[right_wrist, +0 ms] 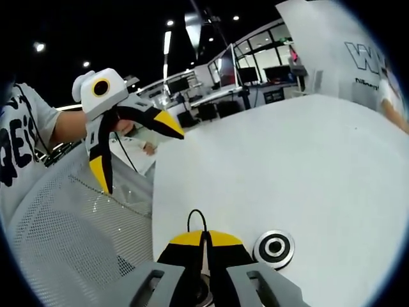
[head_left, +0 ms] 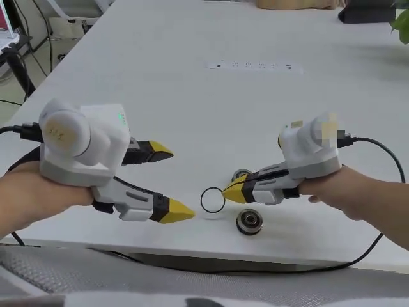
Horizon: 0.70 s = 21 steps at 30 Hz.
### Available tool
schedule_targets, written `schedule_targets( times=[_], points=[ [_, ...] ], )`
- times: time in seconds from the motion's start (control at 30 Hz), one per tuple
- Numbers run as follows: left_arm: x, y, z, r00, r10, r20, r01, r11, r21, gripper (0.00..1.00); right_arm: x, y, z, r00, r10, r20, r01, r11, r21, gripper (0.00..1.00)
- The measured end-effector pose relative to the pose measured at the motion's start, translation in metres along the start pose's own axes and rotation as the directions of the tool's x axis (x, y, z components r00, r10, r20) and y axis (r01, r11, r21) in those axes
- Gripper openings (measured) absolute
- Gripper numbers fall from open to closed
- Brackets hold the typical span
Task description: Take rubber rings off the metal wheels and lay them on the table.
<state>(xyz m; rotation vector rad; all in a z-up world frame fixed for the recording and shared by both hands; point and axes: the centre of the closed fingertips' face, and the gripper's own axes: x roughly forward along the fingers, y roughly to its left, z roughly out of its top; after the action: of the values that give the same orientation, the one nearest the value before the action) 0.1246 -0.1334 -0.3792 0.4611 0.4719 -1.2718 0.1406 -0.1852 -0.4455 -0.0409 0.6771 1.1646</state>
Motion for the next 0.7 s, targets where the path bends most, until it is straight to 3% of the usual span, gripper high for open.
schedule_targets(
  times=[0.2, 0.7],
  points=[
    [-0.001, 0.002, 0.000, 1.0000, 0.001, 0.000, -0.001, 1.000, -0.001, 0.63, -0.001, -0.004, -0.003, 0.9999, -0.013, -0.009, 0.013, 1.000, -0.002, 0.00],
    [0.006, 0.002, 0.003, 0.9999, -0.010, -0.006, 0.010, 1.000, 0.007, 0.62, -0.011, -0.007, -0.004, 0.9997, -0.020, 0.013, 0.020, 1.000, -0.017, 0.13]
  ],
)
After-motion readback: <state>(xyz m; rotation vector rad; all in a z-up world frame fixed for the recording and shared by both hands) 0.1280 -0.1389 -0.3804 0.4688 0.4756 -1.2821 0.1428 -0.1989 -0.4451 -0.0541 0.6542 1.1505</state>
